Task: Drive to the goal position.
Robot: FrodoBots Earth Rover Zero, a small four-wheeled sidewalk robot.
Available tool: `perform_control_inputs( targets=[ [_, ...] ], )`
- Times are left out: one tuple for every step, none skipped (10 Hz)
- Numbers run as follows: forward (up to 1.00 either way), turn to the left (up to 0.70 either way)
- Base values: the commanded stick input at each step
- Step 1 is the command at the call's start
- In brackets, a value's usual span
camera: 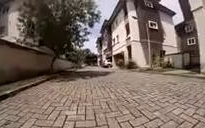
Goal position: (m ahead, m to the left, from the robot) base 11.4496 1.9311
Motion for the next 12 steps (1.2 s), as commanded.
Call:
perform_control_inputs(
  targets=[
    [0.50,0.00],
    [0.50,0.00],
    [0.50,0.00],
    [0.50,0.00],
    [0.50,0.00],
    [0.50,0.00],
    [0.50,0.00],
    [0.50,0.00],
    [0.50,0.00],
    [0.50,0.00],
    [0.50,0.00],
    [0.50,0.00]
  ],
)
